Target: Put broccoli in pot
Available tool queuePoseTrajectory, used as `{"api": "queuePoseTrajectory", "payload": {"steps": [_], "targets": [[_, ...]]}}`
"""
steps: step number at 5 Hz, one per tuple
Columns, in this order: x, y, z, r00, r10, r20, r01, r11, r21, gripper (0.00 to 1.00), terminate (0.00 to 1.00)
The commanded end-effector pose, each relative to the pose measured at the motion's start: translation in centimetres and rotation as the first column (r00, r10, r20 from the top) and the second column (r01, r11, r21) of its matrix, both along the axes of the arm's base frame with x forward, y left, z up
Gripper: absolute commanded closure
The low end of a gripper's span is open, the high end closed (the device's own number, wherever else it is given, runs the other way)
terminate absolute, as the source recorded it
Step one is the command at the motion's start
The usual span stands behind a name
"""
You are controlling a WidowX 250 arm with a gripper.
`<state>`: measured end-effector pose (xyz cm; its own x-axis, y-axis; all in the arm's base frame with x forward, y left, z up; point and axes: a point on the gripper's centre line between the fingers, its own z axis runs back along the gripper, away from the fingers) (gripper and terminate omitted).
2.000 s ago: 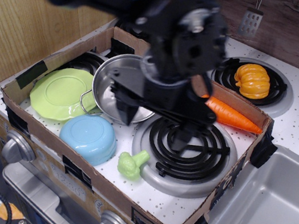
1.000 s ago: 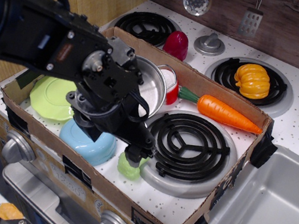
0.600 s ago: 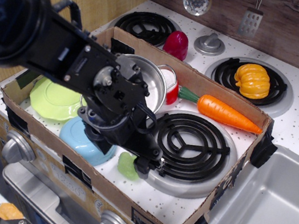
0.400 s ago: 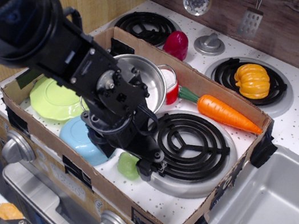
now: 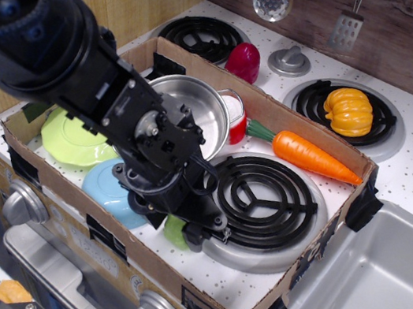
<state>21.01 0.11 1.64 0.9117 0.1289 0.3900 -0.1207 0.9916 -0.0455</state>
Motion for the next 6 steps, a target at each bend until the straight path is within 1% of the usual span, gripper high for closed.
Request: {"api": "queuePoseTrajectory", "payload": {"steps": [1, 2, 3, 4, 5, 6], "targets": [[0.2, 0.0, 1.4, 0.999, 0.015, 0.031, -0.017, 0.999, 0.051, 1.0, 0.0], [0.4, 0.5, 3.4, 0.999, 0.016, 0.035, -0.02, 0.995, 0.098, 1.0, 0.0], [1.2, 1.9, 7.1, 0.999, 0.009, 0.033, -0.015, 0.985, 0.17, 1.0, 0.0], [3.2, 4.3, 9.9, 0.998, -0.035, 0.042, 0.024, 0.973, 0.229, 1.0, 0.0], [5.7, 6.9, 11.1, 0.993, -0.101, 0.064, 0.08, 0.959, 0.27, 1.0, 0.0], [8.1, 8.4, 10.6, 0.964, -0.165, 0.21, 0.091, 0.942, 0.323, 1.0, 0.0]]}}
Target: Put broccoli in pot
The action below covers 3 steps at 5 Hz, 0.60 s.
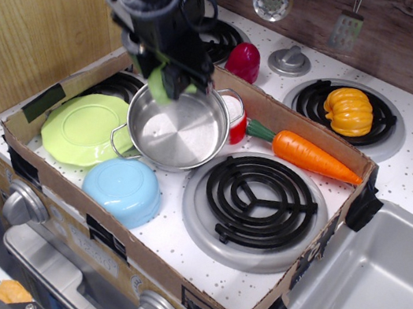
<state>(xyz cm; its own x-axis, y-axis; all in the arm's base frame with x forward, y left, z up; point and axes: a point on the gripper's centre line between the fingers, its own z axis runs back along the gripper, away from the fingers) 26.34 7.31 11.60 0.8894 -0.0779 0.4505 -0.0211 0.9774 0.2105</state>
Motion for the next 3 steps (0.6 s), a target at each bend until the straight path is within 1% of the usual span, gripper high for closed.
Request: {"api": "queuePoseTrajectory", "payload": {"steps": [1, 2, 3], "targets": [[3.56, 1.1, -1.19, 0.989, -0.012, 0.148, 0.021, 0.998, -0.055, 1.0, 0.0], [3.02, 0.45, -2.12, 0.989, 0.022, 0.144, -0.01, 0.997, -0.079, 0.0, 0.0], [3.05, 0.22, -2.08, 0.992, 0.005, 0.129, 0.005, 0.997, -0.076, 0.0, 0.0]]}}
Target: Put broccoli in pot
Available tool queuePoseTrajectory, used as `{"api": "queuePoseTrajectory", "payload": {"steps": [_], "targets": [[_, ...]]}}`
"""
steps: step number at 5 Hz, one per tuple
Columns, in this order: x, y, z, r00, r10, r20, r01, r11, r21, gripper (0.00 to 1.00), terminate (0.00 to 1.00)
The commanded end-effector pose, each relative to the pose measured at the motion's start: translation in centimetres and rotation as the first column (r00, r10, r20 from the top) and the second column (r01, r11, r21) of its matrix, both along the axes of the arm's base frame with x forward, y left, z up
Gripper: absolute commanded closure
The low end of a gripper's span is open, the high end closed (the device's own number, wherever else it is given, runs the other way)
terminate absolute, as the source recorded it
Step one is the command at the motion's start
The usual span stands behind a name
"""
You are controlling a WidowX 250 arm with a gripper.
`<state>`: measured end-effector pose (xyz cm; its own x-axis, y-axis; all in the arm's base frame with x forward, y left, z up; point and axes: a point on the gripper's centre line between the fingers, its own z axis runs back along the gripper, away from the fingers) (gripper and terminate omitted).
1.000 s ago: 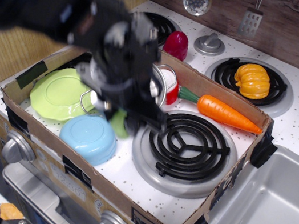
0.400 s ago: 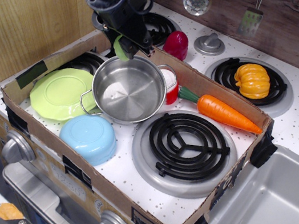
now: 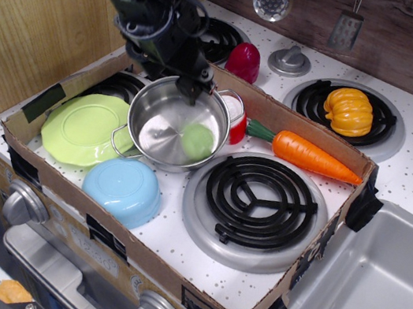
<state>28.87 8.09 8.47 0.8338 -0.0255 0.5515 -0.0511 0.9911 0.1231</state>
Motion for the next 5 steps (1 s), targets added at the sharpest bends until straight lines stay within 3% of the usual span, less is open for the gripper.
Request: {"api": "queuePoseTrajectory", "payload": {"steps": [1, 4, 5], "targets": [[0.7, -0.51, 1.67, 0.999, -0.037, 0.021, 0.037, 0.999, 0.002, 0.0, 0.0], [0.7, -0.51, 1.67, 0.999, -0.037, 0.021, 0.037, 0.999, 0.002, 0.0, 0.0], [0.7, -0.51, 1.67, 0.999, -0.037, 0.021, 0.037, 0.999, 0.002, 0.0, 1.0]]}}
